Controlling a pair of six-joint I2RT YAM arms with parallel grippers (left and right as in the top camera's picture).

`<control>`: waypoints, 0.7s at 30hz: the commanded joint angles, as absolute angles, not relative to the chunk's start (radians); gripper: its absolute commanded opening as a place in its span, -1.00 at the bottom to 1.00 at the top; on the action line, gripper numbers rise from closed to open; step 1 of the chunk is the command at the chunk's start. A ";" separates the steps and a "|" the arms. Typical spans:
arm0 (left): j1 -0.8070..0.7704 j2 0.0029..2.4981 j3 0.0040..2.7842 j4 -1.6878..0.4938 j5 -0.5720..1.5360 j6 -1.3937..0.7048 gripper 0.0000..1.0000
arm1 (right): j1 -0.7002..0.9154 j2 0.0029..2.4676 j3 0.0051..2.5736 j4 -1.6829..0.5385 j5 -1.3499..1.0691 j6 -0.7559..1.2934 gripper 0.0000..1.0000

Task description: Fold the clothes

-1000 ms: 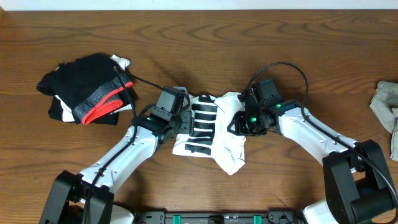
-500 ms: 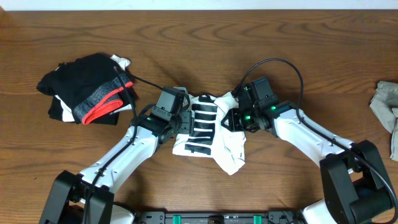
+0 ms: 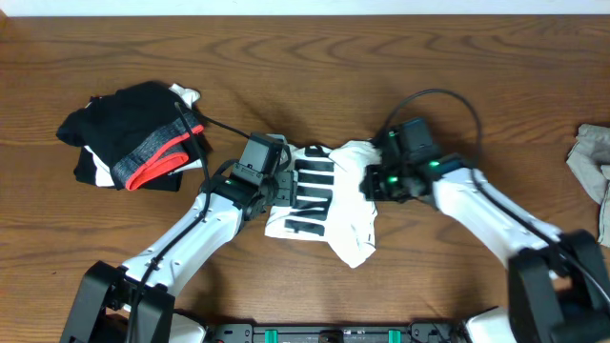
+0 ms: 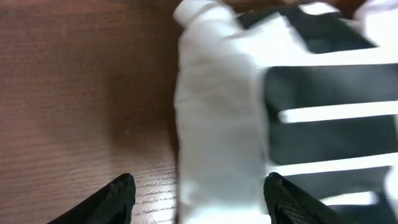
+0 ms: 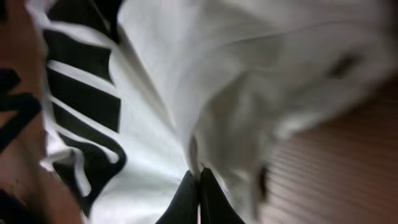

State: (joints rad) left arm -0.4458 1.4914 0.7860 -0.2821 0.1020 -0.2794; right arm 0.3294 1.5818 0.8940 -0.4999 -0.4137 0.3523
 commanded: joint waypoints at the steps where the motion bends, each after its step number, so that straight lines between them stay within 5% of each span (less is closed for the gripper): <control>1: -0.442 1.496 0.801 -0.286 0.105 -0.258 0.37 | 0.276 1.510 0.890 -0.559 -0.421 0.270 -0.97; 11: -0.442 1.496 0.801 -0.287 0.105 -0.258 0.37 | 0.263 1.508 0.889 -0.664 -0.366 0.201 -0.78; 16: -0.442 1.496 0.801 -0.308 0.181 -0.258 0.37 | 0.260 1.508 0.889 -0.701 -0.374 0.200 -0.91; 21: -0.442 1.496 0.798 -0.376 0.233 -0.254 0.37 | 0.270 1.509 0.888 -0.755 -0.451 0.200 -0.56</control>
